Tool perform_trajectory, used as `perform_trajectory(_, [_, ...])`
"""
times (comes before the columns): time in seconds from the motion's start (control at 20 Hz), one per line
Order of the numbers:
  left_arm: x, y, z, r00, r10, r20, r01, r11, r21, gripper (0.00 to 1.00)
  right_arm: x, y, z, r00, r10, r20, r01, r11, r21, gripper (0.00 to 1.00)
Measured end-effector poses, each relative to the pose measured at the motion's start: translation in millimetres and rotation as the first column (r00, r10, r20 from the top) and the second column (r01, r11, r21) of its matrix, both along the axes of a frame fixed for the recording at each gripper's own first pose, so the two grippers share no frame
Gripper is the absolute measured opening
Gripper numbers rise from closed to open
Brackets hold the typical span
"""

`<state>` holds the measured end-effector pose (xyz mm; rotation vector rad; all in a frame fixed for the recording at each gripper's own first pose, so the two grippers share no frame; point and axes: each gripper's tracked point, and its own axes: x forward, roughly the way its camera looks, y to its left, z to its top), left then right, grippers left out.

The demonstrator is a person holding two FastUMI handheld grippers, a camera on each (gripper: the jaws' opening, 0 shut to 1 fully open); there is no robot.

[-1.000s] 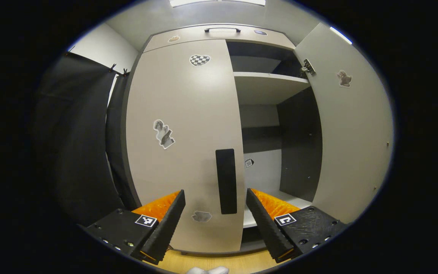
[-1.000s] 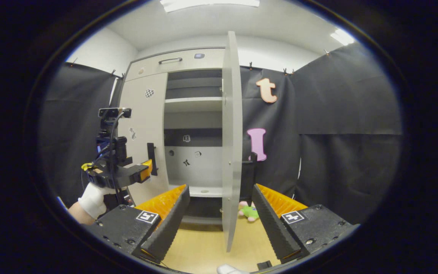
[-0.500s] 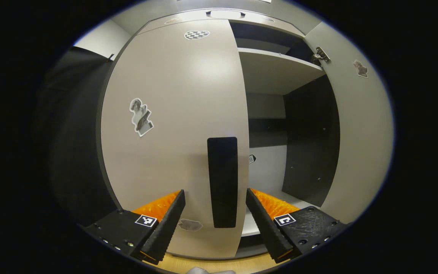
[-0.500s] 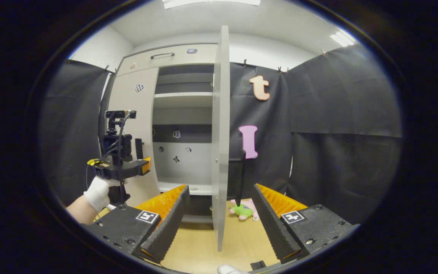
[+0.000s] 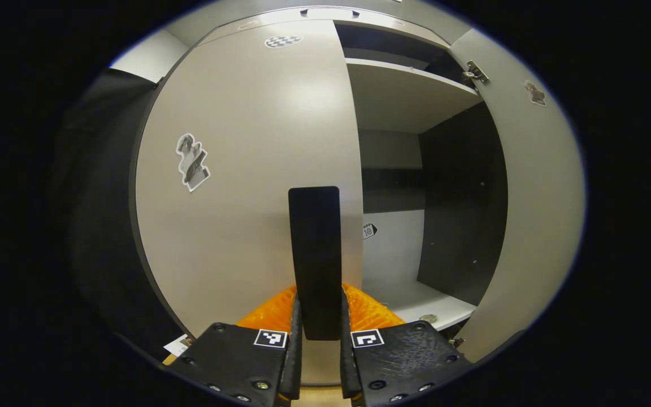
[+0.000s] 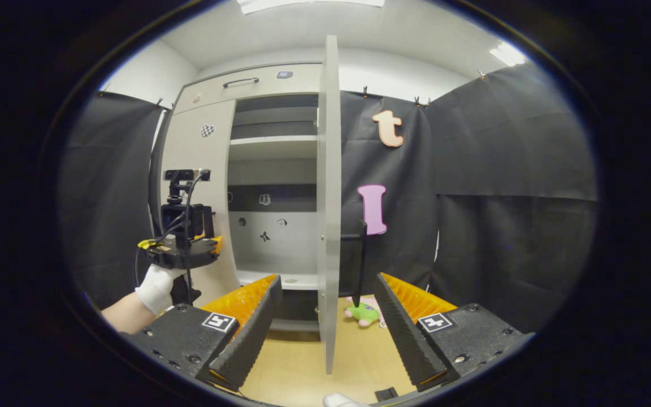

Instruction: Open the right door of the double-door shoe cabinet with the right hand, and open the left door with the left hand.

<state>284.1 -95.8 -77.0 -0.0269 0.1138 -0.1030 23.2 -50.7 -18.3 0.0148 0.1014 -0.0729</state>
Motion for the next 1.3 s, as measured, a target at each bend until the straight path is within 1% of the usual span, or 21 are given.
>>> perform_trajectory(0.25, [-7, 2, 1, 1.0, 0.0, 0.016, 0.0, 1.0, 0.007, 0.04, -6, 2, 4, 1.0, 0.008, 0.008, -0.008, 1.0, -0.012, 1.0])
perform_trajectory(0.6, [-23, 2, 5, 0.999, -0.033, 0.026, 0.034, 0.999, -0.019, 0.04, -17, 14, 4, 0.999, 0.03, 0.013, -0.029, 0.999, -0.02, 1.0])
perform_trajectory(0.8, [-36, 7, 6, 0.998, -0.051, 0.027, 0.051, 0.998, -0.022, 0.04, -30, 24, 3, 0.998, 0.05, 0.027, -0.049, 0.998, -0.026, 1.0])
perform_trajectory(1.0, [-50, 15, 5, 0.997, -0.066, 0.028, 0.066, 0.998, -0.015, 0.04, -36, 38, 2, 0.997, 0.071, 0.026, -0.071, 0.997, -0.009, 1.0])
perform_trajectory(1.3, [-78, 34, 6, 0.998, -0.057, 0.023, 0.057, 0.998, -0.028, 0.04, -50, 66, -1, 0.992, 0.12, 0.028, -0.12, 0.993, -0.003, 1.0])
